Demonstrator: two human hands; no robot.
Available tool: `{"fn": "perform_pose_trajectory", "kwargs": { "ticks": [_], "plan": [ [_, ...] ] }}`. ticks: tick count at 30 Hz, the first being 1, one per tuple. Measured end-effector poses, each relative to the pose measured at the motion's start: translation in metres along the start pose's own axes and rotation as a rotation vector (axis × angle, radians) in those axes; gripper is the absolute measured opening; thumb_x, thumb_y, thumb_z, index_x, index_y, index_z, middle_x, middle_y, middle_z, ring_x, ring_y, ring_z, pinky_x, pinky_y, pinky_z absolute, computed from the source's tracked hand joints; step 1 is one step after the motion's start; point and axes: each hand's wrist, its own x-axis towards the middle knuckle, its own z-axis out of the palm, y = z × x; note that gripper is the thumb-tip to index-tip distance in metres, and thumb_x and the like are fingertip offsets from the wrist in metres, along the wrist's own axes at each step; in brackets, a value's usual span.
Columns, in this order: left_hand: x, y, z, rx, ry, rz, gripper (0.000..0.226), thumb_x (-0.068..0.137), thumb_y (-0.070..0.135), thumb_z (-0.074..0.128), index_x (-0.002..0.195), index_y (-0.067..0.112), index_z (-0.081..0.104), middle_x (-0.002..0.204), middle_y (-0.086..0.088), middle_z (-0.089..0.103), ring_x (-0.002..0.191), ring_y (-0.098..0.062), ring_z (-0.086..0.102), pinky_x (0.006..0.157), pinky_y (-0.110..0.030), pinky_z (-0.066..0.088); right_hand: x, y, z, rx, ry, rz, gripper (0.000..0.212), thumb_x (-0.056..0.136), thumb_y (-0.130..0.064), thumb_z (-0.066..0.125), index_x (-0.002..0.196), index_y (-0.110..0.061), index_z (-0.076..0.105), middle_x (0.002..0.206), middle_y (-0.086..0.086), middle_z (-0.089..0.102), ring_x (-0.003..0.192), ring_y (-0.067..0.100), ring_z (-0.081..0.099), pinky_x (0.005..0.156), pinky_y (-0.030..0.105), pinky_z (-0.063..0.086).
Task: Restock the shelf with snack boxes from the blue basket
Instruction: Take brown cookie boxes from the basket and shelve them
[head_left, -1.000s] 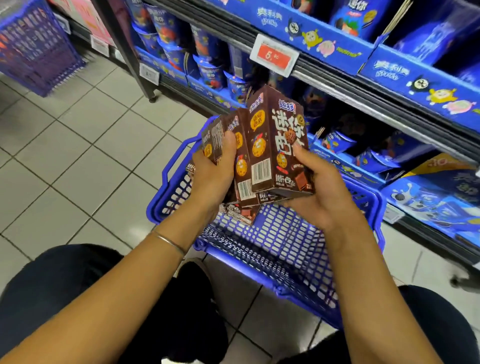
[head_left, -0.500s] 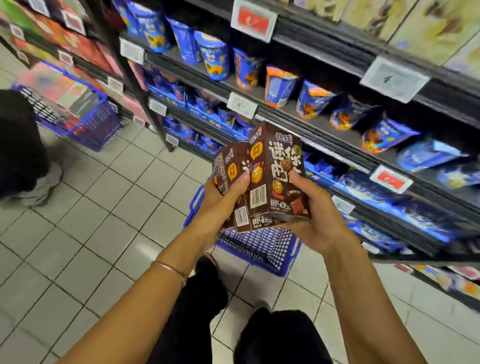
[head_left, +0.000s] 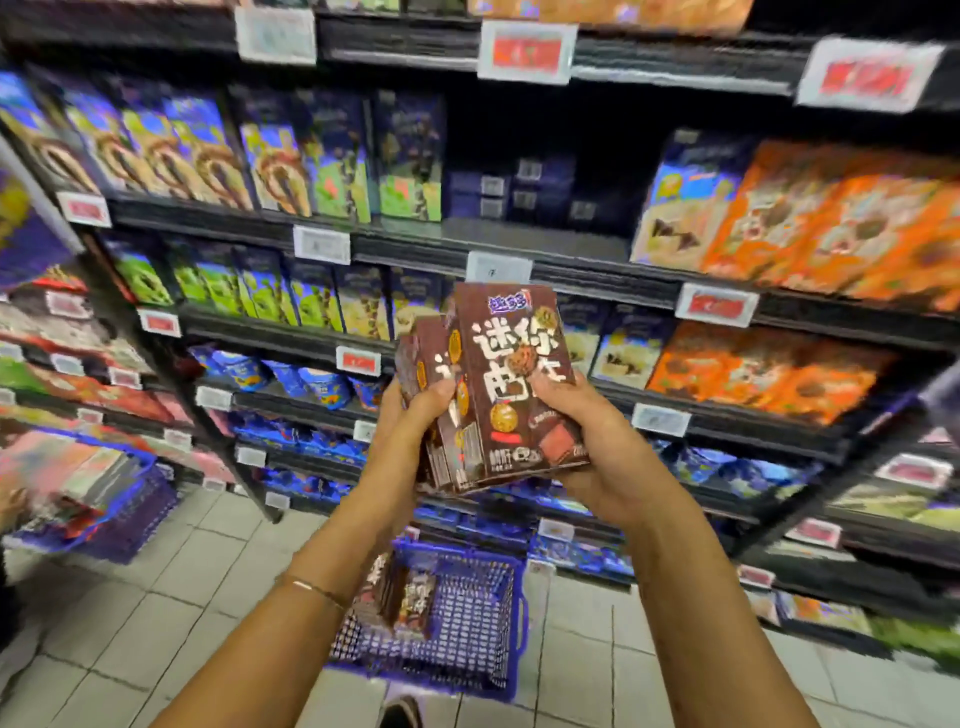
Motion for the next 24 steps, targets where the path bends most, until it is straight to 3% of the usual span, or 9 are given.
{"fn": "perform_pose_trajectory", "kwargs": {
  "ticks": [6, 10, 13, 19, 24],
  "plan": [
    [0.011, 0.082, 0.067, -0.008, -0.125, 0.274, 0.083, 0.074, 0.048, 0.076, 0.148, 0.020, 0.053, 0.140, -0.013, 0.068, 0.129, -0.041, 0.064, 0.106, -0.065, 0.052, -0.035, -0.095, 0.009, 0.031, 0.010, -0.270, 0.048, 0.080, -0.023, 0.074, 0.126, -0.012, 0.063, 0.112, 0.012, 0.075, 0.090, 0.023, 0.075, 0.079, 0.036, 0.062],
    [0.025, 0.129, 0.100, -0.010, -0.307, 0.296, 0.086, 0.073, 0.050, 0.076, 0.150, 0.021, 0.050, 0.141, -0.013, 0.068, 0.129, -0.041, 0.065, 0.105, -0.063, 0.053, -0.051, -0.139, 0.023, -0.024, 0.050, -0.413, 0.051, 0.084, -0.028, 0.070, 0.132, -0.014, 0.058, 0.119, 0.011, 0.074, 0.098, 0.023, 0.074, 0.077, 0.035, 0.061],
    [0.037, 0.152, 0.119, -0.037, -0.396, 0.300, 0.091, 0.069, 0.049, 0.076, 0.150, 0.015, 0.051, 0.142, -0.019, 0.066, 0.131, -0.047, 0.061, 0.108, -0.072, 0.047, -0.057, -0.160, 0.029, -0.055, 0.096, -0.454, 0.055, 0.083, -0.033, 0.073, 0.134, -0.018, 0.057, 0.122, 0.010, 0.072, 0.105, 0.026, 0.072, 0.081, 0.037, 0.060],
    [0.056, 0.166, 0.139, -0.090, -0.484, 0.311, 0.096, 0.067, 0.051, 0.077, 0.150, 0.014, 0.048, 0.144, -0.021, 0.063, 0.130, -0.042, 0.063, 0.107, -0.069, 0.049, -0.054, -0.182, 0.033, -0.018, 0.088, -0.479, 0.047, 0.087, -0.030, 0.069, 0.130, -0.015, 0.061, 0.114, 0.010, 0.075, 0.095, 0.023, 0.075, 0.071, 0.032, 0.060],
    [0.071, 0.164, 0.145, -0.165, -0.511, 0.276, 0.093, 0.070, 0.050, 0.080, 0.150, 0.015, 0.048, 0.147, -0.019, 0.061, 0.128, -0.034, 0.067, 0.098, -0.052, 0.060, -0.040, -0.181, 0.029, 0.029, 0.103, -0.452, 0.045, 0.089, -0.028, 0.067, 0.129, -0.009, 0.061, 0.112, 0.013, 0.075, 0.095, 0.024, 0.075, 0.071, 0.032, 0.060]
  ]
}}
